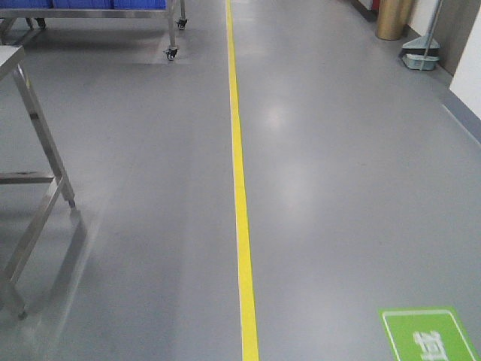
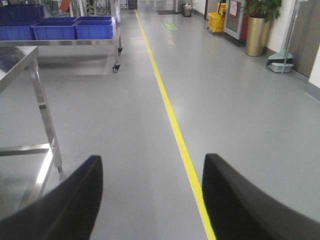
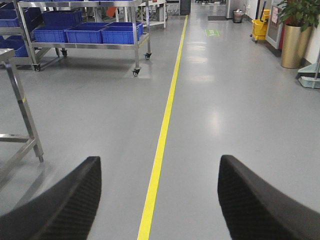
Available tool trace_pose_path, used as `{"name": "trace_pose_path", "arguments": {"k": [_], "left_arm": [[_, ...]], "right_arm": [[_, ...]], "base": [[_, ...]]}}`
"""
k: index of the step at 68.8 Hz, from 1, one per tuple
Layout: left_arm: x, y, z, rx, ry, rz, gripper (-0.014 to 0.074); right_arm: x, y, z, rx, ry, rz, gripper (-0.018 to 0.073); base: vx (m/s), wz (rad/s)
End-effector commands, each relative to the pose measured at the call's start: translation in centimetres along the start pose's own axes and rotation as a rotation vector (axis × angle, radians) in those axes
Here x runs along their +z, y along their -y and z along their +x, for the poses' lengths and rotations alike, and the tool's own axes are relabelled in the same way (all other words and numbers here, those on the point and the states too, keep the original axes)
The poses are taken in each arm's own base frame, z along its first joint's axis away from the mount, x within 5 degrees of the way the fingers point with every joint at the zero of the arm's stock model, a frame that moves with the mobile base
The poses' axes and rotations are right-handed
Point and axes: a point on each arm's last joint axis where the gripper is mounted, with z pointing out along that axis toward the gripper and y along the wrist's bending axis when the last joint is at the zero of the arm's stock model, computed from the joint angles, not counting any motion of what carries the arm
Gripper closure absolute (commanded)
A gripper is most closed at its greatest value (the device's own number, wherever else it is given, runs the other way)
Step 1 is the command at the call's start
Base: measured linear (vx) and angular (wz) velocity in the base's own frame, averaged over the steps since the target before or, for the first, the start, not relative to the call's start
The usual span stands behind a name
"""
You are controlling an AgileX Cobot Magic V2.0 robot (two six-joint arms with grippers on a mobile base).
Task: Move and align brake pads A on conveyor
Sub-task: 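Drive the base along the yellow floor line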
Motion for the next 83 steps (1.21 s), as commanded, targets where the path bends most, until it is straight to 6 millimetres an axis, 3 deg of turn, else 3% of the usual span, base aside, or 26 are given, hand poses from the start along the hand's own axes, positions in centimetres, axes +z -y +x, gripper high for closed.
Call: {"name": "trace_pose_path", "arguments": {"k": [1,83], "left_arm": [[-0.16,0.08,-1.29,-0.005,0.077,0.009,0.0167],[-0.14,0.08,-1.29,-0.005,0.076,0.009,0.0167]], "right_arm": [[-0.16,0.01,-1.37,-0.014,0.086,0.004,0.0086],[-0.16,0.01,-1.36,-0.014,0.085,0.004,0.0086]], "base": [[0.74,0.05],[0.67,0.04]]}}
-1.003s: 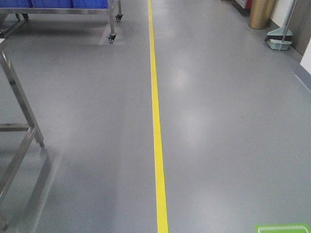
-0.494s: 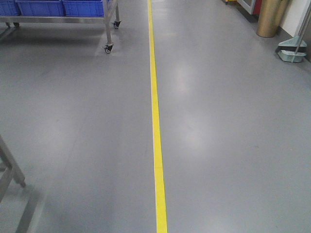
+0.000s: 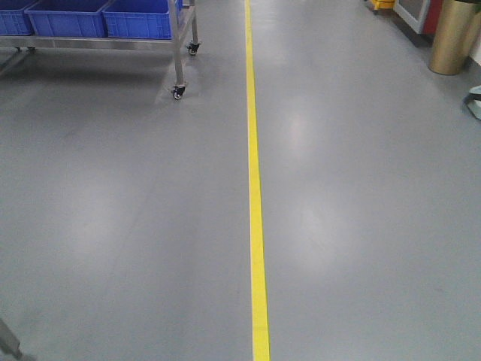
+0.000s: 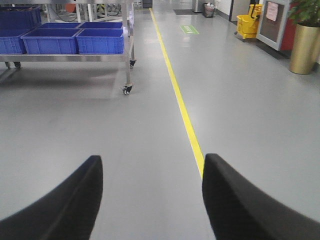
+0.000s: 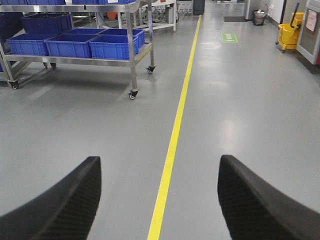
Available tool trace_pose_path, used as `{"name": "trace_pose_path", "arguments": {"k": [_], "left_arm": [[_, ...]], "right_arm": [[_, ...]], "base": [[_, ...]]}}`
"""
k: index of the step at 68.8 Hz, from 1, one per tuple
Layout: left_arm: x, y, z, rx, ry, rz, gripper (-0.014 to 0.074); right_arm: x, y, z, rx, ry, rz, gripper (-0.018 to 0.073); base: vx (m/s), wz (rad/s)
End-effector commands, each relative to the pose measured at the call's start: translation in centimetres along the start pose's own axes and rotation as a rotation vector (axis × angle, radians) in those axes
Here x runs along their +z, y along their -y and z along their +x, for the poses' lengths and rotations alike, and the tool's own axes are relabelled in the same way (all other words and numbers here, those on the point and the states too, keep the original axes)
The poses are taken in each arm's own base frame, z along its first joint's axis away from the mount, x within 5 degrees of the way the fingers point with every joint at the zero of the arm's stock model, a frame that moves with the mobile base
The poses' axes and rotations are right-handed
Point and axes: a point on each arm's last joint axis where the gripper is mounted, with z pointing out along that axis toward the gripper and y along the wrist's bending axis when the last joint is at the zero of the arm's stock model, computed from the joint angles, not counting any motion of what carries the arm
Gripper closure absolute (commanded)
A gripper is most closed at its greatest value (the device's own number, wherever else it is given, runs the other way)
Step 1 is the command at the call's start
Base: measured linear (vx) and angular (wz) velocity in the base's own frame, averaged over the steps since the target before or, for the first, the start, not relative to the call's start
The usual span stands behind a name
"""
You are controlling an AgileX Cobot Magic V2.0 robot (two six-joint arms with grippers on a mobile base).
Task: Move and align brake pads A on conveyor
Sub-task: 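Drive the base along the yellow floor line, then turn the base to face the steel table by the blue bins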
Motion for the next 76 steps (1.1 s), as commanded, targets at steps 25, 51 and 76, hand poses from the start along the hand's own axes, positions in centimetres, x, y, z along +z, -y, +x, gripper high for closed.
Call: {"name": "trace_pose_path", "arguments": {"k": [25,51,76], "left_arm": [[-0.15,0.09,-1.32,-0.005,0.08,0.009,0.0167],[-0.15,0.09,-1.32,-0.005,0.08,0.009,0.0167],[-0.15,0.09,-1.32,-0.005,0.08,0.009,0.0167]], "right_arm": [[-0.16,0.02,-1.33,-0.014,0.082,0.004,0.0086],[-0.16,0.02,-1.33,-0.014,0.082,0.004,0.0086],[-0.16,0.02,-1.33,-0.014,0.082,0.004,0.0086]], "base": [[0.55,0.2],[0.45,0.67],[0.35,1.03]]}}
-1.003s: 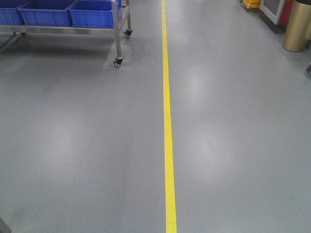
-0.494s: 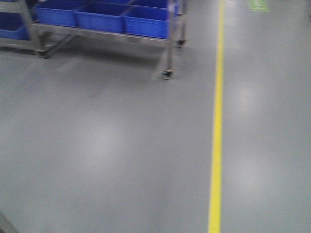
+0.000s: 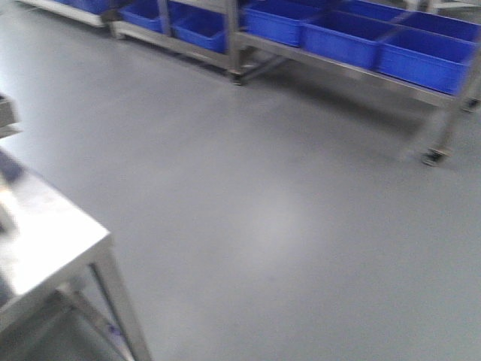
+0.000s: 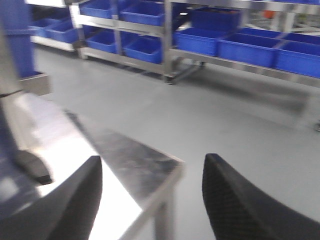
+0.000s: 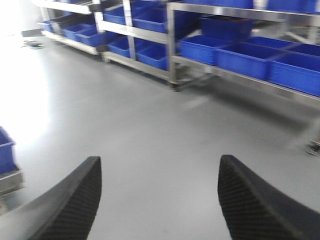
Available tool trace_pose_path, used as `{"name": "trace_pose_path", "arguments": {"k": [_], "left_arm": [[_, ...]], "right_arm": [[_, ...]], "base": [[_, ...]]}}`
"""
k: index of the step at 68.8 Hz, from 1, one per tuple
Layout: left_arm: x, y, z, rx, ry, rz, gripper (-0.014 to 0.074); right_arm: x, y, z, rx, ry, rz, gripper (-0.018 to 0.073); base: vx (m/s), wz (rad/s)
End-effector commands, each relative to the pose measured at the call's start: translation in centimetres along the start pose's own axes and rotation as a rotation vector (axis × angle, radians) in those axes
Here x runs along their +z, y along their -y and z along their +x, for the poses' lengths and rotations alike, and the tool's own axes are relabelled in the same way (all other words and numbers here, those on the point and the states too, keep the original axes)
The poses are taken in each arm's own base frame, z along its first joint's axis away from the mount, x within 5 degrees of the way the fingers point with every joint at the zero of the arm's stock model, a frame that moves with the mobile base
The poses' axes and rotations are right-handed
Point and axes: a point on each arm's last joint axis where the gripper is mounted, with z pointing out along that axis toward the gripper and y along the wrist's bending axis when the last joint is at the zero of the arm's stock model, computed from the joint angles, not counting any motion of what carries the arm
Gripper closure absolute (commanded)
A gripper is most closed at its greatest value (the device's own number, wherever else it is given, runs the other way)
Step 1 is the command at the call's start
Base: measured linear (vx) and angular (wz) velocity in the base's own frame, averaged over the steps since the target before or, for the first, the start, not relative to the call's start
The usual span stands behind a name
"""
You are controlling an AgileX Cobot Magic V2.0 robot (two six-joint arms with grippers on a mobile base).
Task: Move and align brake pads A on conveyor
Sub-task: 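Turn the base to face the steel table by the blue bins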
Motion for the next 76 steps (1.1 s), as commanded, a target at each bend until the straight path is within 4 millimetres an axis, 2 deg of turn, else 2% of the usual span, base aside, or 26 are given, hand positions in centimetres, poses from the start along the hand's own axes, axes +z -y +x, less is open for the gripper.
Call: {"name": "trace_pose_path", "arguments": {"k": [1,51,76], "left_arm": [[-0.15,0.09,-1.33,-0.005,0.08,0.009,0.0167],[-0.15,0.09,-1.33,-0.005,0.08,0.009,0.0167],[-0.15,0.09,-1.33,-0.005,0.08,0.009,0.0167]], "right_arm": [[-0.16,0.02,-1.35,-0.014,0.084,0.004,0.0086],[-0.16,0.02,-1.35,-0.014,0.085,0.004,0.0086],[-0.16,0.02,-1.35,-0.014,0.085,0.004,0.0086]], "base": [[0.29,0.97],[0.25,0.86],[0.14,0.55]]}}
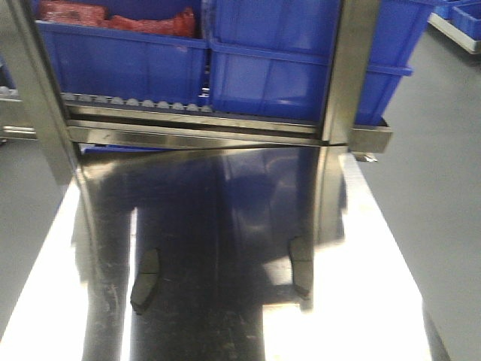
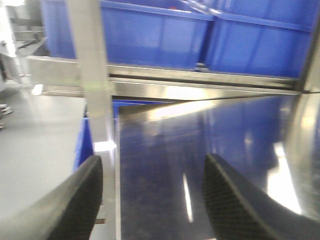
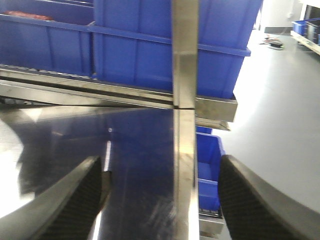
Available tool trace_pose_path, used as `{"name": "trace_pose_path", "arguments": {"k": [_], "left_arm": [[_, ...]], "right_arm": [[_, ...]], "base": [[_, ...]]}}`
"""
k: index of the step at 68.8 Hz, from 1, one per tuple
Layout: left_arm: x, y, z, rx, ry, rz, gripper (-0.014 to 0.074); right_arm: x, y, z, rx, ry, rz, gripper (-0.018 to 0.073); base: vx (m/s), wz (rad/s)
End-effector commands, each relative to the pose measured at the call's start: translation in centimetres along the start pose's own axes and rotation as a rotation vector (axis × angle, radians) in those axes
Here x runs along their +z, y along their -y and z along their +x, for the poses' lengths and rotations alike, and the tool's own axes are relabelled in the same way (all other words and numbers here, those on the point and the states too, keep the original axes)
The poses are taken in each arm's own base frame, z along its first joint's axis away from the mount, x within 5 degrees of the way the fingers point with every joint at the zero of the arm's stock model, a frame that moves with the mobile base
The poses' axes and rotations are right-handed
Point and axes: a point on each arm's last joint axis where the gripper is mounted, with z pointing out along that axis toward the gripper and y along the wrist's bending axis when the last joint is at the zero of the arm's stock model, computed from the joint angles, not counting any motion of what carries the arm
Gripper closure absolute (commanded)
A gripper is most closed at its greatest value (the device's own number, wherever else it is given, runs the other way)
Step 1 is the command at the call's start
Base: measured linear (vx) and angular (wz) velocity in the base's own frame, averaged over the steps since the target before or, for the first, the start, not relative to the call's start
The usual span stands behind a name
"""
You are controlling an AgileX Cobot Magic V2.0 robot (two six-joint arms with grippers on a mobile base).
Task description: Move and align brake pads A on conveyor
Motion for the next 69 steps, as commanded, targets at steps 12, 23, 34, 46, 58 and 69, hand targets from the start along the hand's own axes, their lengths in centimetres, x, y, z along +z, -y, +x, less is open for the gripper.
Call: {"name": "trace_pose_path", "arguments": {"k": [12,23,34,46,58,69], "left_arm": [[-0.15,0.09,-1.34,-0.005,0.081,0.009,0.0167],[-0.15,0.09,-1.34,-0.005,0.081,0.009,0.0167],[-0.15,0.09,-1.34,-0.005,0.081,0.009,0.0167],[-0.15,0.09,-1.34,-0.005,0.081,0.009,0.0167],[-0.15,0.09,-1.34,-0.005,0.081,0.009,0.0167],[-0.15,0.09,-1.34,-0.005,0.081,0.009,0.0167]], "right_arm": [[-0.16,0.02,-1.34,-0.014,0.083,0.004,0.0086],[-0.16,0.02,-1.34,-0.014,0.083,0.004,0.0086],[-0.16,0.02,-1.34,-0.014,0.083,0.004,0.0086],[-0.16,0.02,-1.34,-0.014,0.083,0.004,0.0086],[-0.16,0.02,-1.34,-0.014,0.083,0.004,0.0086],[-0.16,0.02,-1.34,-0.014,0.083,0.004,0.0086]], "base": [[0.06,0.24],[0.0,0.01],[-0.02,-0.08],[-0.01,-0.02],[0.0,0.0],[0.0,0.0]]}}
